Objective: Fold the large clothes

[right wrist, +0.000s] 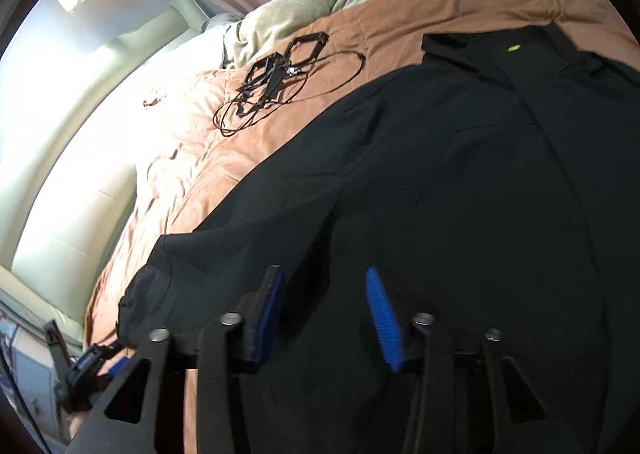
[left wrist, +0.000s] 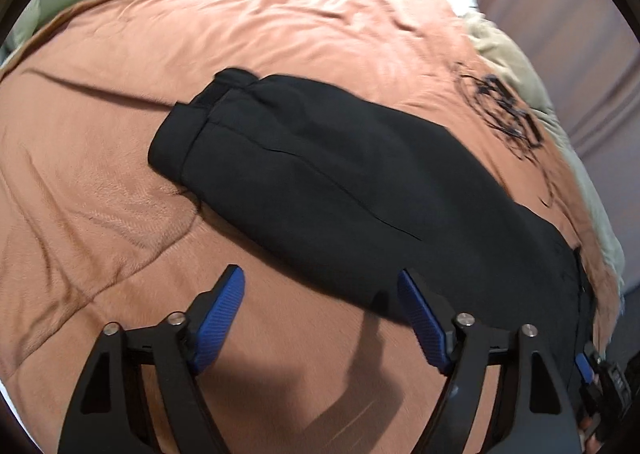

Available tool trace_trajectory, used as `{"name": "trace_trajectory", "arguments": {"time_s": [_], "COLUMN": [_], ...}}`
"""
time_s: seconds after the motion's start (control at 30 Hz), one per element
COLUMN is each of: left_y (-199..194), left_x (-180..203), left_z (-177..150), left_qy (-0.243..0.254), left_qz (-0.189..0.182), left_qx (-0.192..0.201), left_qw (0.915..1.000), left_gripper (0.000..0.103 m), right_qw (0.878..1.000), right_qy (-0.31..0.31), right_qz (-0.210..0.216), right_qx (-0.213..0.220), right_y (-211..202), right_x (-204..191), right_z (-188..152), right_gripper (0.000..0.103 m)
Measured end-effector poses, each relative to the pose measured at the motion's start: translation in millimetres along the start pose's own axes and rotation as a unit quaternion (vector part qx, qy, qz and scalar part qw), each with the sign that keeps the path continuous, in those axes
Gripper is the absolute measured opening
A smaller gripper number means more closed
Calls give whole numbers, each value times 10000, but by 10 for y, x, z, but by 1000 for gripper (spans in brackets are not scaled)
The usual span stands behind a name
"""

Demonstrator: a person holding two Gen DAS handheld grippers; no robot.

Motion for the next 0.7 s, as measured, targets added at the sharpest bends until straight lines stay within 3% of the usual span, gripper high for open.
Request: {"name": "trace_trajectory", "arguments": {"time_s": [0.1,0.17,0.23,0.3,0.37,0.43,0.53,0.7], "left_y": [78,93,79,7,-78,-250,-489,-985], "left_x": [-50,-70,-111,-121,-70,20,160,587], "left_z": [76,134,189,245,310,388,493,701], "left_qy": [-182,-239,-330,-355,-223,15,189,572], "left_qz": [16,85,140,76,27,20,-150,-623], "left_qx": [94,168,236,363,526,774,964,1437], "left_qw": [9998,9995,9991,9987,9984,9970,9950,9860], "left_gripper": [64,46,20,11,7,6,5,4], "right_qw": [9998,9995,9989,9978,9963,9929,9923,9919], "right_qy": [167,307,437,626,783,1056,1013,1033], "right_qz": [35,86,142,196,300,474,371,447], "right_qx": [-34,-60,-60,-105,-171,-259,-601,-586], "right_y": [157,261,327,429,515,616,809,616], "right_x": [48,84,118,172,240,330,415,420], "right_z": [99,180,249,324,372,396,354,438], "right_gripper": [39,36,34,30,23,23,20,18]}}
Point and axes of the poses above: each gripper's, at about its wrist camera, not at the fingertips, and y roughly the way its jaws point, x to its right, z to its top, the point moved 4 cm from there along y, roughly the way its jaws point, and after that the axes turned 7 degrees about y, right-handed, at the moved point
